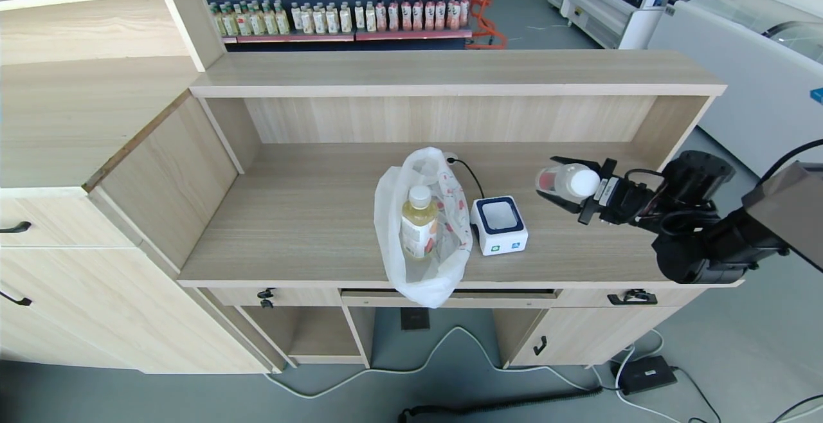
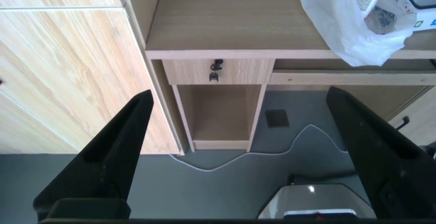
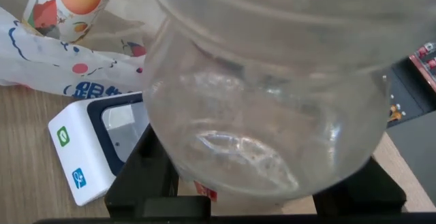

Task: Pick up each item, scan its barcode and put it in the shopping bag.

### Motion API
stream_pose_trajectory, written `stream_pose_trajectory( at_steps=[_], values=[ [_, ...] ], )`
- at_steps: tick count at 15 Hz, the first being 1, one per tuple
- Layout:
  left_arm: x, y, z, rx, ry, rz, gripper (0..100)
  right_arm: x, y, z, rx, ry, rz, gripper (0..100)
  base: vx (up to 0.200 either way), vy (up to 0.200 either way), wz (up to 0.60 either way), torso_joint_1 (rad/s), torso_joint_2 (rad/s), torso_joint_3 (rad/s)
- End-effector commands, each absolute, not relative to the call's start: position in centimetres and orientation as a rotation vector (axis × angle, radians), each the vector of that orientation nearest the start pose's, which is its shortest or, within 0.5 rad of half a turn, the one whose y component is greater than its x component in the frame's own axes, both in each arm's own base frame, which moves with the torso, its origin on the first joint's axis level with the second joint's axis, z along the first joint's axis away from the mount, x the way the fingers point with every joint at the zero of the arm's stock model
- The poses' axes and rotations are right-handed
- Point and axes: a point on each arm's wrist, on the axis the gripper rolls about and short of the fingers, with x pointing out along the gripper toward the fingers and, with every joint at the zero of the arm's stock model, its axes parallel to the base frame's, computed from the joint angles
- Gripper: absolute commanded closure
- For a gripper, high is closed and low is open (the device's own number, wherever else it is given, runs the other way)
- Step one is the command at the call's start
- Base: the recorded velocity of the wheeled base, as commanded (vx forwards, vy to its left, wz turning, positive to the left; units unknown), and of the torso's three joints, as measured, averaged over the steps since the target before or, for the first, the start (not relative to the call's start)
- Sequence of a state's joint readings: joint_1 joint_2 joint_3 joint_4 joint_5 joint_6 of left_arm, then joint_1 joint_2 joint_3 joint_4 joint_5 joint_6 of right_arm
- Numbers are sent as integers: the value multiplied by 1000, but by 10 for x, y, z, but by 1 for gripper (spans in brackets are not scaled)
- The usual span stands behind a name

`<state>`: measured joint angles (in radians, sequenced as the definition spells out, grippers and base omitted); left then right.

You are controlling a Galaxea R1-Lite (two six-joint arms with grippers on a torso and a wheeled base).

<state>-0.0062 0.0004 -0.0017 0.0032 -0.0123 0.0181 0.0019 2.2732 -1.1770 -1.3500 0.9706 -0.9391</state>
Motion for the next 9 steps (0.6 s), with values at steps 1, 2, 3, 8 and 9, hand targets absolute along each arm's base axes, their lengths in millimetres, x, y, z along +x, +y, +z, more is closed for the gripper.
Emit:
stream_pose_trajectory(
  at_steps=[1,2,3,8,9],
  values=[
    [-23,0,76,18,1,-18,0,437,30,121,-967,-687,814,100,0,0,0,0,0,0],
    [-23,0,76,18,1,-20,0,438,36,117,-956,-694,826,100,0,0,0,0,0,0],
    [-23,0,76,18,1,-18,0,440,40,115,-953,-708,830,100,0,0,0,0,0,0],
    [-23,0,76,18,1,-18,0,445,45,104,-948,-723,837,100,0,0,0,0,0,0],
    [-23,0,76,18,1,-18,0,446,45,102,-946,-719,839,100,0,0,0,0,0,0]
  ],
)
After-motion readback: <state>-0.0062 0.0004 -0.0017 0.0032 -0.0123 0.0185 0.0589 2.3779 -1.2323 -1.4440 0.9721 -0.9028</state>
